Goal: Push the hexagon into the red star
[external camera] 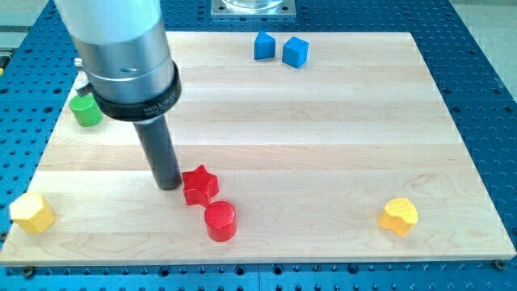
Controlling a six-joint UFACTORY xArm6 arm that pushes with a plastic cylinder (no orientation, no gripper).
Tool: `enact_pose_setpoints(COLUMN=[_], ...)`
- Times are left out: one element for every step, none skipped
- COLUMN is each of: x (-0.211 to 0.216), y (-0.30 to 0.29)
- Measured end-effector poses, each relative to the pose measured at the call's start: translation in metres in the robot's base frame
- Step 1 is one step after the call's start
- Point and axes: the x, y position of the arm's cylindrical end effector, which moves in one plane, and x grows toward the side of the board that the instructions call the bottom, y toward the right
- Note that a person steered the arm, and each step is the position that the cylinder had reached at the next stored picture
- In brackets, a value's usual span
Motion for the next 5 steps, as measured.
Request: enact_pose_setpoints(x=[-0.016, -0.008, 0.013, 0.048, 0.082], y=[0.005, -0.005, -0.066, -0.100, -0.098])
